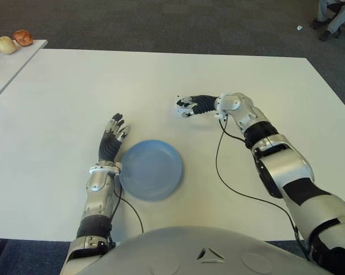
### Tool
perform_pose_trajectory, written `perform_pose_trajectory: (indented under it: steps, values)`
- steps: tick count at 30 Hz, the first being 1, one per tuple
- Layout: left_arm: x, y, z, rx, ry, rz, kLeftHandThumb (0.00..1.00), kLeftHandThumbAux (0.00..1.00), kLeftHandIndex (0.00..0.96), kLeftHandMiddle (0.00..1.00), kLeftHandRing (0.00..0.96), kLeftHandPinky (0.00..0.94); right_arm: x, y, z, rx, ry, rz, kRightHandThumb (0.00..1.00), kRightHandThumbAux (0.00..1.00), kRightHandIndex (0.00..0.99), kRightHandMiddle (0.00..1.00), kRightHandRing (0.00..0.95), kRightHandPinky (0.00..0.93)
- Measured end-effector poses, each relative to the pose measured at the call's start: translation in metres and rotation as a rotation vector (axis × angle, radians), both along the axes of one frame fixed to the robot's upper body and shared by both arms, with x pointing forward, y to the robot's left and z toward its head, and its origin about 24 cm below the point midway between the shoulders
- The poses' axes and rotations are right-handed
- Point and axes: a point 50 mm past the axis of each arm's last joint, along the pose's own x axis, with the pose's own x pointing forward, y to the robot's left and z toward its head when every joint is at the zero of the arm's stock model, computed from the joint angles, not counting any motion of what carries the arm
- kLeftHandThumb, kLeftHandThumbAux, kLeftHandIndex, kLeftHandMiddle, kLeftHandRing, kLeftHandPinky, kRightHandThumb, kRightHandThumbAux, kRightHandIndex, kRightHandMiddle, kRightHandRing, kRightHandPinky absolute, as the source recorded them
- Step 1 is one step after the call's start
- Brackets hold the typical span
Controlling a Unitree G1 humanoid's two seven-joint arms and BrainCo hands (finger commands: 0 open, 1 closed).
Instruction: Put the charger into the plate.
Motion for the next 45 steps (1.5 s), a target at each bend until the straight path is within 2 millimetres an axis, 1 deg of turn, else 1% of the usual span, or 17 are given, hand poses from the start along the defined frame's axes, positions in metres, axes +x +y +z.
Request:
perform_pose_trajectory:
  steps: [5,11,16,23,27,33,38,40,42,45]
  values:
    - [0.000,0.000,-0.001,-0.001,0.004,0.001,0.000,0.542,0.009,0.061,0.032,0.017,-0.017,-0.014,0.005,-0.017,0.032,0.067,0.000,0.554,0.000,0.000,0.000,0.000]
    - [0.000,0.001,-0.002,-0.003,0.009,0.004,0.000,0.544,0.009,0.064,0.035,0.013,-0.035,-0.027,0.008,-0.048,0.041,0.112,0.000,0.516,0.000,0.000,0.000,0.000]
    - [0.001,0.001,-0.002,-0.003,0.010,0.003,0.000,0.543,0.009,0.066,0.036,0.015,-0.043,-0.036,0.013,-0.085,0.038,0.135,0.000,0.483,0.000,0.000,0.000,0.000]
    - [0.003,0.001,-0.001,-0.001,0.004,-0.006,0.000,0.545,0.014,0.069,0.037,0.019,-0.054,-0.047,0.026,-0.177,0.009,0.206,0.000,0.470,0.000,0.000,0.000,0.000]
    - [0.003,0.001,-0.001,0.001,0.004,-0.007,0.000,0.543,0.014,0.068,0.036,0.016,-0.062,-0.050,0.035,-0.231,-0.013,0.261,0.000,0.471,0.000,0.000,0.000,0.000]
    - [0.003,0.003,-0.002,0.005,0.008,-0.008,0.000,0.536,0.014,0.068,0.037,0.018,-0.069,-0.051,0.041,-0.278,-0.031,0.321,0.000,0.475,0.000,0.000,0.000,0.002]
    - [0.005,0.003,-0.002,0.000,0.007,-0.012,0.000,0.536,0.016,0.068,0.037,0.024,-0.072,-0.051,0.043,-0.300,-0.033,0.352,0.000,0.463,0.000,0.000,0.016,0.072]
    - [0.005,0.003,-0.002,-0.001,0.007,-0.013,0.000,0.537,0.017,0.067,0.037,0.021,-0.073,-0.050,0.044,-0.300,-0.045,0.363,0.000,0.461,0.000,0.000,0.050,0.120]
    - [0.006,0.003,-0.002,-0.001,0.006,-0.013,0.000,0.537,0.017,0.068,0.037,0.017,-0.075,-0.047,0.046,-0.295,-0.065,0.372,0.000,0.463,0.000,0.004,0.076,0.148]
    - [0.006,0.003,-0.002,-0.001,0.006,-0.013,0.000,0.537,0.017,0.069,0.037,0.014,-0.076,-0.046,0.049,-0.277,-0.100,0.371,0.000,0.469,0.000,0.009,0.095,0.161]
